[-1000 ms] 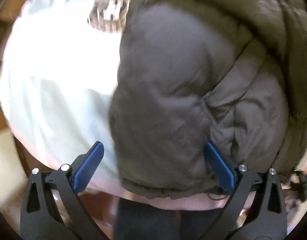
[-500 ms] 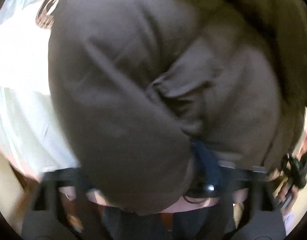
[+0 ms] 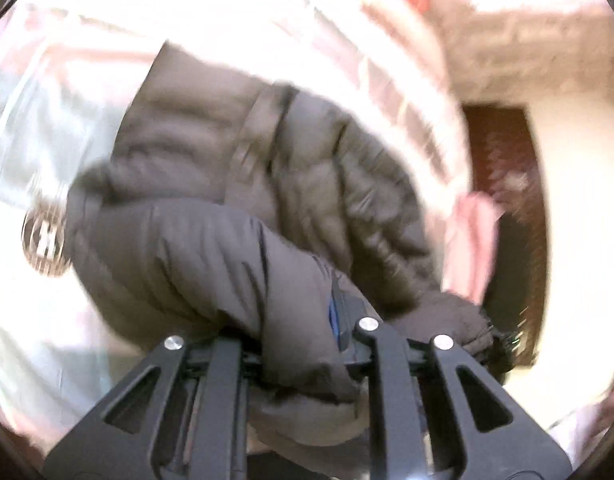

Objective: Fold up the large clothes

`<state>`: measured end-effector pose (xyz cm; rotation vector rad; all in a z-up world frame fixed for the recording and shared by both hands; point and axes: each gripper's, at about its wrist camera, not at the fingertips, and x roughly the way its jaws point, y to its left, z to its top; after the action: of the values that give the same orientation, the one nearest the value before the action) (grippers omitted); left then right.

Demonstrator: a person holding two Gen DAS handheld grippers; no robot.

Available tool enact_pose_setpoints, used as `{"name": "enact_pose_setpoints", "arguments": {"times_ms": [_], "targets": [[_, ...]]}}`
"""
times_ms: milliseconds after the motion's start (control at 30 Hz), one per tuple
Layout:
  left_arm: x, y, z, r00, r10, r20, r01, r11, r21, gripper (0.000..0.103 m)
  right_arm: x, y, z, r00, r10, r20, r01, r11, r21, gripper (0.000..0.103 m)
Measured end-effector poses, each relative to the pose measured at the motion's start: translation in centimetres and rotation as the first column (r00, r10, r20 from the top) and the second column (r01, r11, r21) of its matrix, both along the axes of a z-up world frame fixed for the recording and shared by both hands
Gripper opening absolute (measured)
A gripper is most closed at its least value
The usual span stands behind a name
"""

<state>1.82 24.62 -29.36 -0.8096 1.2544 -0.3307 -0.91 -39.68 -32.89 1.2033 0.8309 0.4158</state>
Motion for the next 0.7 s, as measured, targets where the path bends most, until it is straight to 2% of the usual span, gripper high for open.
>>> {"name": "enact_pose_setpoints", "arguments": {"times_ms": [33, 133, 200, 267, 333, 400, 467, 500, 567, 600, 633, 700], "targets": [[1.5, 0.7, 0.8, 0.999, 0.018, 0.031, -0.018, 1.0, -0.023, 0.016, 1.7, -0.2, 0.7, 0.999, -0.005, 0.039, 0.004, 1.0, 0.025, 0.009], [3.8, -1.2, 2.7, 0.994, 0.087, 0.064, -0.081, 0.992, -0.097, 0.016, 7.2, -1.7, 1.3, 0.995, -0.058, 0.08, 0.05, 0.994, 0.097, 0.009], [10.2, -2.7, 2.4, 0.99, 0.131, 0.059, -0.124, 0.985, -0.123, 0.017, 11.7, -2.5, 0.6, 0.991, -0.112, 0.067, 0.103, 0.988, 0.117, 0.009], [14.6, -3.2, 1.8, 0.991, 0.129, 0.039, -0.126, 0.989, -0.074, 0.017, 15.7, -2.7, -0.2, 0.99, -0.137, 0.039, 0.134, 0.988, 0.08, 0.009], [18.8, -3.8, -0.3, 0.991, 0.134, -0.003, -0.134, 0.991, -0.015, 0.018, 21.0, -2.7, -1.5, 0.986, -0.166, -0.028, 0.167, 0.986, 0.025, 0.009], [21.6, -4.3, -2.1, 0.988, 0.148, -0.033, -0.146, 0.989, 0.038, 0.018, 23.8, -2.2, -2.8, 0.979, -0.189, -0.083, 0.186, 0.982, -0.037, 0.009], [24.0, -5.0, -4.9, 0.979, 0.179, -0.096, -0.17, 0.981, 0.096, 0.02, 27.1, -1.6, -5.0, 0.968, -0.199, -0.153, 0.178, 0.974, -0.139, 0.009], [24.6, -5.1, -6.8, 0.968, 0.199, -0.151, -0.184, 0.977, 0.103, 0.02, 27.8, -0.8, -6.3, 0.964, -0.196, -0.182, 0.162, 0.969, -0.187, 0.009], [25.7, -4.7, -10.1, 0.939, 0.234, -0.253, -0.224, 0.972, 0.07, 0.02, 29.1, 0.2, -9.1, 0.948, -0.189, -0.255, 0.123, 0.96, -0.253, 0.01], [26.0, -4.2, -11.8, 0.922, 0.259, -0.287, -0.261, 0.965, 0.03, 0.021, 29.4, 0.7, -11.0, 0.939, -0.171, -0.297, 0.097, 0.964, -0.247, 0.01], [25.7, -3.6, -13.0, 0.908, 0.28, -0.31, -0.301, 0.953, -0.02, 0.021, 29.4, 0.9, -12.2, 0.936, -0.159, -0.313, 0.092, 0.971, -0.22, 0.01], [24.6, -1.9, -13.6, 0.891, 0.299, -0.342, -0.355, 0.928, -0.113, 0.021, 29.2, 0.4, -13.9, 0.935, -0.152, -0.321, 0.11, 0.983, -0.145, 0.011]]}}
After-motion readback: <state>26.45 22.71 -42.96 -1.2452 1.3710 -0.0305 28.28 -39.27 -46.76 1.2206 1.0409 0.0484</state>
